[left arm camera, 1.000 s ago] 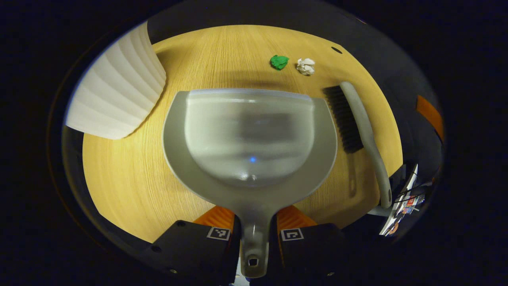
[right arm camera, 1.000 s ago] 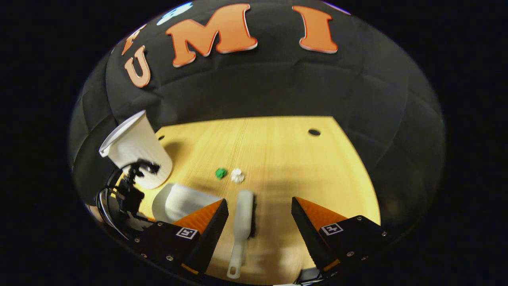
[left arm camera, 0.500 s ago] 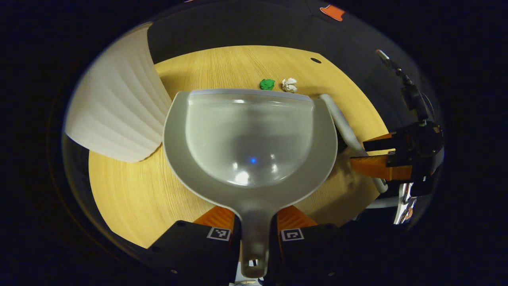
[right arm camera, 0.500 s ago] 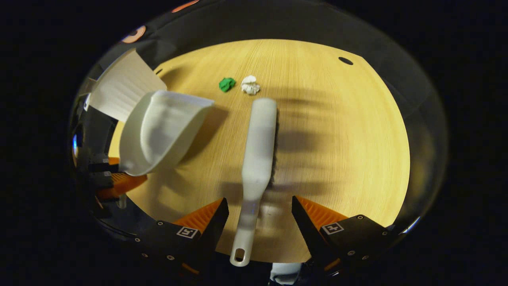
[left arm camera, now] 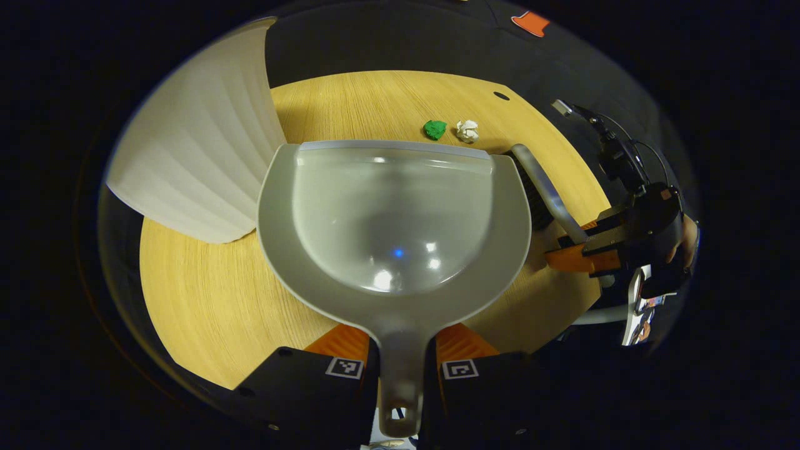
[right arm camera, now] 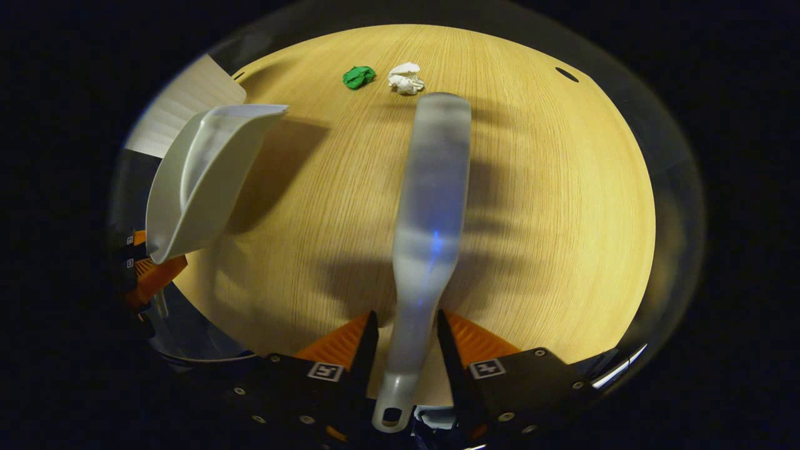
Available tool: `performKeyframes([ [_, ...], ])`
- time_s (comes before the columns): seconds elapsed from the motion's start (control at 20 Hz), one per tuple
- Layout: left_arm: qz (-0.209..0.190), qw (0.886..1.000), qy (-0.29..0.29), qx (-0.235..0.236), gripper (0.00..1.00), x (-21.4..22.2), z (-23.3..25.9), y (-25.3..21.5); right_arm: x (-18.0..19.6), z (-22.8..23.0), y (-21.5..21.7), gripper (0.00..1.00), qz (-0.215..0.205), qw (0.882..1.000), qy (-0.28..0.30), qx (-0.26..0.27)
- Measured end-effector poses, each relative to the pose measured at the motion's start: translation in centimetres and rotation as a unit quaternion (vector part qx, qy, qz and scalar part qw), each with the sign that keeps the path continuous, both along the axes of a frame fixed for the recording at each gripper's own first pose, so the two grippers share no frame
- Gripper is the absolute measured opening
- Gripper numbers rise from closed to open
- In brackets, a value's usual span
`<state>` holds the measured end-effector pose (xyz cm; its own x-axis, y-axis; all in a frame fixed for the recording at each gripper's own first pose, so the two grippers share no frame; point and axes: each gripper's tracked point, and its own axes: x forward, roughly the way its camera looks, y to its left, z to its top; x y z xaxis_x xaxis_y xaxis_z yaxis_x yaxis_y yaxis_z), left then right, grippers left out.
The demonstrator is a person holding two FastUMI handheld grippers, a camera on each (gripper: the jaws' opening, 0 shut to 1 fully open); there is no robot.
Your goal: Pick up the small broom and dustpan from the desktop, sweep the trash into the dustpan with the broom, and then empty the trash into the garbage bin.
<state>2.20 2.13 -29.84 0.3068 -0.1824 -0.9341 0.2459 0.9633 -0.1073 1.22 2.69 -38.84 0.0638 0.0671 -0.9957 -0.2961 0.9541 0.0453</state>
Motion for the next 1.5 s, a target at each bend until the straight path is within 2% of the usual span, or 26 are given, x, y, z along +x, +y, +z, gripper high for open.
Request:
performKeyframes([
  [0.05, -0.001, 1.0, 0.001, -0.001, 0.31, -0.1, 0.3, 0.0, 0.1, -0.2, -0.1, 0.42, -0.002, 1.0, 0.0, -0.002],
  [0.1, -0.003, 1.0, 0.001, -0.001, 0.31, 0.0, 0.2, 0.1, 0.3, -0.3, 0.0, 0.3, -0.004, 1.0, -0.001, 0.001],
  [0.3, -0.031, 1.0, 0.001, 0.0, 0.31, -0.1, -2.0, 0.5, 1.3, 1.3, -0.6, 0.2, -0.012, 0.999, -0.013, 0.035],
  [0.4, -0.069, 0.998, 0.0, 0.009, 0.31, -0.1, -4.1, 0.6, 2.8, 2.6, -1.7, 0.19, -0.018, 0.999, -0.031, 0.04],
  [0.5, -0.105, 0.994, -0.003, 0.019, 0.31, -0.5, -6.1, 0.3, 5.3, 3.8, -3.4, 0.19, -0.003, 0.998, -0.054, 0.029],
  [0.65, -0.148, 0.988, 0.011, 0.038, 0.31, -0.1, -8.4, 0.5, 10.3, 4.7, -5.7, 0.19, 0.069, 0.993, -0.095, -0.02],
  [0.75, -0.172, 0.983, 0.018, 0.054, 0.31, 0.2, -7.6, 0.7, 13.5, 5.1, -6.3, 0.19, 0.115, 0.987, -0.108, -0.041],
  [1.0, -0.208, 0.975, 0.02, 0.077, 0.31, 0.0, -7.4, 1.2, 20.3, 4.1, -5.9, 0.19, 0.19, 0.973, -0.105, -0.076],
  [1.15, -0.231, 0.97, 0.031, 0.075, 0.31, 0.8, -7.3, 1.9, 23.4, 4.1, -4.1, 0.19, 0.23, 0.963, -0.099, -0.098],
  [1.3, -0.236, 0.969, 0.036, 0.071, 0.31, 1.4, -7.7, 2.3, 23.6, 3.8, -1.4, 0.19, 0.261, 0.957, -0.091, -0.086],
  [1.5, -0.24, 0.967, 0.036, 0.07, 0.31, 1.2, -7.8, 2.5, 20.4, 4.0, 2.3, 0.19, 0.334, 0.938, -0.069, -0.06],
])
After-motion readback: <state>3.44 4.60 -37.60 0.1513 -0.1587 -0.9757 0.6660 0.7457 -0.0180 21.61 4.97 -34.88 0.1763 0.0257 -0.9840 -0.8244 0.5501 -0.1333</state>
